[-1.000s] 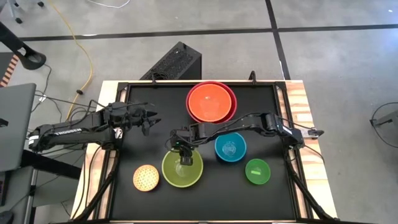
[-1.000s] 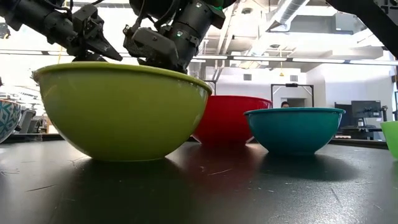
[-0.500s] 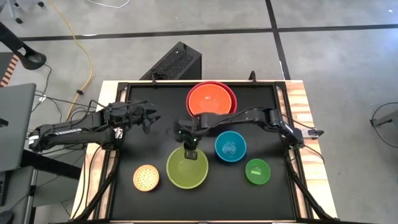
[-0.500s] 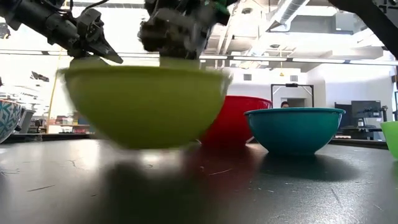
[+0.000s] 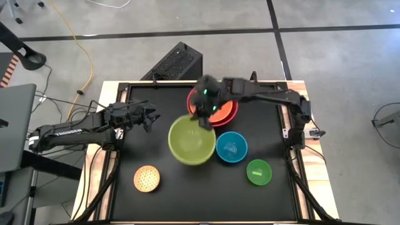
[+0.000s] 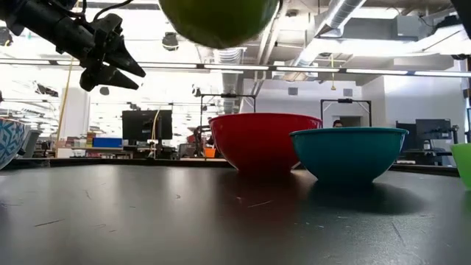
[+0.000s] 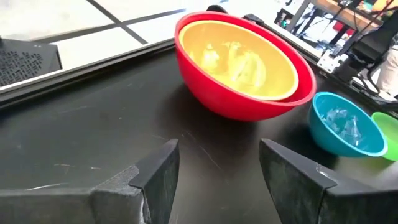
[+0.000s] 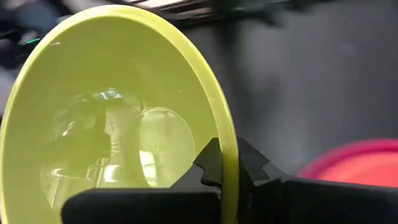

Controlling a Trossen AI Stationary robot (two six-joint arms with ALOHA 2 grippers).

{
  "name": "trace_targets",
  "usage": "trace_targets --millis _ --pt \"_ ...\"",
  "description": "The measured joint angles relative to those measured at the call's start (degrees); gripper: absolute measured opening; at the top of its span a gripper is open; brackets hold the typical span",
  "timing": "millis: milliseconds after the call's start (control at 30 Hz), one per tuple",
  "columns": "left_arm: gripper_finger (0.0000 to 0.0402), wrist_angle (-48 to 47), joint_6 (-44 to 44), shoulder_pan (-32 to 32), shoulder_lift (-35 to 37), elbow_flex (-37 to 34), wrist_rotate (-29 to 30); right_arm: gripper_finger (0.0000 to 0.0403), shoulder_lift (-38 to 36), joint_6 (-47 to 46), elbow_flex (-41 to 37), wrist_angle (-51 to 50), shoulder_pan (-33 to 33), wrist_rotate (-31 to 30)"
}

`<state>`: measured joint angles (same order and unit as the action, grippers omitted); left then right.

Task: Nest bowls inside each other
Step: Stack the light green bowl on top of the orange bowl

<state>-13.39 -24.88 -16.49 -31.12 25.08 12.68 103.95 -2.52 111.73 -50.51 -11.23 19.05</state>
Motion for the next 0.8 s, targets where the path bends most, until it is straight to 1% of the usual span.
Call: trace_targets --millis 100,233,300,333,533,667,733,800 --pt "0.0210 0.0 -0.6 0.0 0.0 0.0 -0.3 0.0019 -0.8 -0.4 0.0 -1.6 -4.5 -2.3" --pt "0.0210 -0.1 -1.5 0.0 0.0 0.0 -1.7 0.0019 -0.5 -3.2 -0.1 -4.4 -10.7 -5.1" --pt "0.0210 -0.1 -1.9 0.0 0.0 0.0 -2.6 0.0019 0.2 -3.8 -1.1 -5.0 -13.3 -7.6" --pt "0.0210 -0.1 -1.9 0.0 0.0 0.0 -3.1 0.0019 0.3 -4.5 -1.9 -5.0 -14.7 -7.8" --pt "0.0210 -0.1 -2.0 0.0 0.0 0.0 -4.5 0.0018 0.2 -7.8 -11.1 -3.6 -20.8 -8.8" --pt "0.0210 -0.2 -2.0 0.0 0.0 0.0 -4.5 0.0018 0.4 -9.6 -18.7 1.9 -22.4 -9.1" --pt "0.0210 -0.2 -2.0 0.0 0.0 0.0 -4.5 0.0018 0.3 -10.6 -21.1 4.6 -22.8 -9.5" --pt "0.0210 -0.2 -2.0 0.0 0.0 0.0 -4.6 0.0018 0.3 -11.0 -22.5 5.4 -22.9 -11.1"
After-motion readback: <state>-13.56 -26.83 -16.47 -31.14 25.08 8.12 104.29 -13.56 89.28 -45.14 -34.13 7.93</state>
